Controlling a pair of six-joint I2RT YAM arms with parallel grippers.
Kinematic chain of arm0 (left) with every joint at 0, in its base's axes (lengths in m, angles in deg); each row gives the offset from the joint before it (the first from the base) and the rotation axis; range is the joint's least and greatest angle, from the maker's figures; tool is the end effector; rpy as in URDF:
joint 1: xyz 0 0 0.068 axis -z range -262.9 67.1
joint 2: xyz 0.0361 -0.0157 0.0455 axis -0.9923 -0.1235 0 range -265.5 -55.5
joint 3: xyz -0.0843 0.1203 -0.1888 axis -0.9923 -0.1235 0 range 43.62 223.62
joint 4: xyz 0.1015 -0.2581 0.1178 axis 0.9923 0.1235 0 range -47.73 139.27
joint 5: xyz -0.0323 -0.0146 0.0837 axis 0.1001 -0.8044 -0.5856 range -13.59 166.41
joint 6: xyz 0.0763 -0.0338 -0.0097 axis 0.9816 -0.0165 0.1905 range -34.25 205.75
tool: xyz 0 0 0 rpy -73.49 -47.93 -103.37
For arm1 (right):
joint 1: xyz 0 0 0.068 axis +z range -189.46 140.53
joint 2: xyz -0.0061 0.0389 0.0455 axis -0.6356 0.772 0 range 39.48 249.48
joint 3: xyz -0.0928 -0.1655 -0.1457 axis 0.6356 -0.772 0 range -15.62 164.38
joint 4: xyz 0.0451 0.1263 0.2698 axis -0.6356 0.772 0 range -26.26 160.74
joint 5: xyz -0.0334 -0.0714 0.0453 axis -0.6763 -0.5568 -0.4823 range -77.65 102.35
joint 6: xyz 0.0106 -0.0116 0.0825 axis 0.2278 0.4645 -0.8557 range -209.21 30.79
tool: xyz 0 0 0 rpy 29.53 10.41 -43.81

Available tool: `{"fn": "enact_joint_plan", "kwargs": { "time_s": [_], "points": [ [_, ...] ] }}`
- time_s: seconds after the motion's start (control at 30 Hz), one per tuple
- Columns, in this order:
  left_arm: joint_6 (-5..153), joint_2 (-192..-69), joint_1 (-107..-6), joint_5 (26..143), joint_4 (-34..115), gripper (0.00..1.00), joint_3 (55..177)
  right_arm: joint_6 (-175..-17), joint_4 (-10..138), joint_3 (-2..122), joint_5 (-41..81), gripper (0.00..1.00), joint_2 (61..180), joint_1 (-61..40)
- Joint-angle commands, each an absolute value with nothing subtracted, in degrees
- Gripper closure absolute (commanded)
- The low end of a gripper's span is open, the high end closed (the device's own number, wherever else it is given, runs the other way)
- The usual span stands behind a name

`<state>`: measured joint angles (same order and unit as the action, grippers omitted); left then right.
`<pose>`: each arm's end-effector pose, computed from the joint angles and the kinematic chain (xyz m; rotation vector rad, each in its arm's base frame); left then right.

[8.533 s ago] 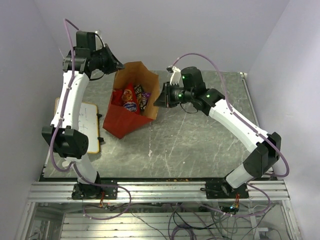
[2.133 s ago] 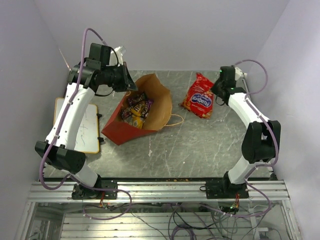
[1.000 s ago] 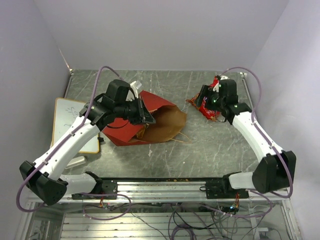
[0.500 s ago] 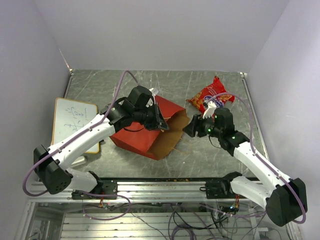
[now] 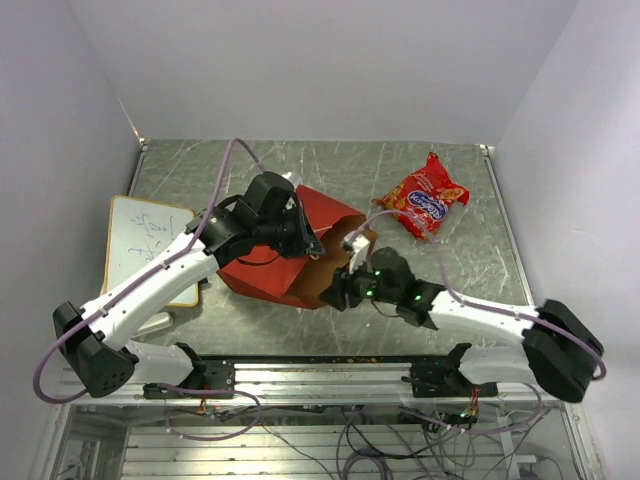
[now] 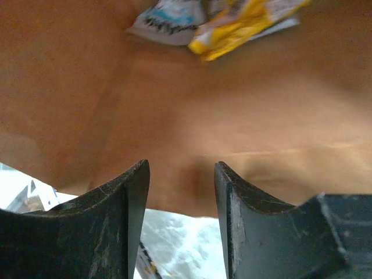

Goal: Take the snacks out of the paper bag
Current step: Take out the snack from the paper bag.

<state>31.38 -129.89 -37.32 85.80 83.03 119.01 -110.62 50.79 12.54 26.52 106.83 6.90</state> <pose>0.2415 -0.2635 0.3054 -0.0955 2.5018 -1.0305 0.2095 0.2459 0.1257 -0.6285 2.0684 0.9698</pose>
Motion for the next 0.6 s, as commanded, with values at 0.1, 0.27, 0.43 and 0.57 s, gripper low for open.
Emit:
{"fn": "enact_joint_plan", "kwargs": {
  "time_s": [0.1,0.27,0.43,0.57],
  "points": [
    [35.34,-126.75,-38.94,79.50,90.67,0.93,123.57,-110.35,31.77,18.10,17.94,0.53,117.23,24.85],
    [37.36,-123.39,-42.01,78.03,93.73,0.93,123.69,-108.52,28.98,20.43,16.14,0.52,119.97,29.01],
    [37.84,-122.08,-42.67,79.99,93.61,0.93,121.32,-103.89,31.32,17.45,9.61,0.45,114.77,27.32],
    [37.56,-121.10,-42.76,79.48,93.62,0.93,120.92,-88.80,32.99,14.09,6.24,0.39,109.99,26.64]
  ]
}}
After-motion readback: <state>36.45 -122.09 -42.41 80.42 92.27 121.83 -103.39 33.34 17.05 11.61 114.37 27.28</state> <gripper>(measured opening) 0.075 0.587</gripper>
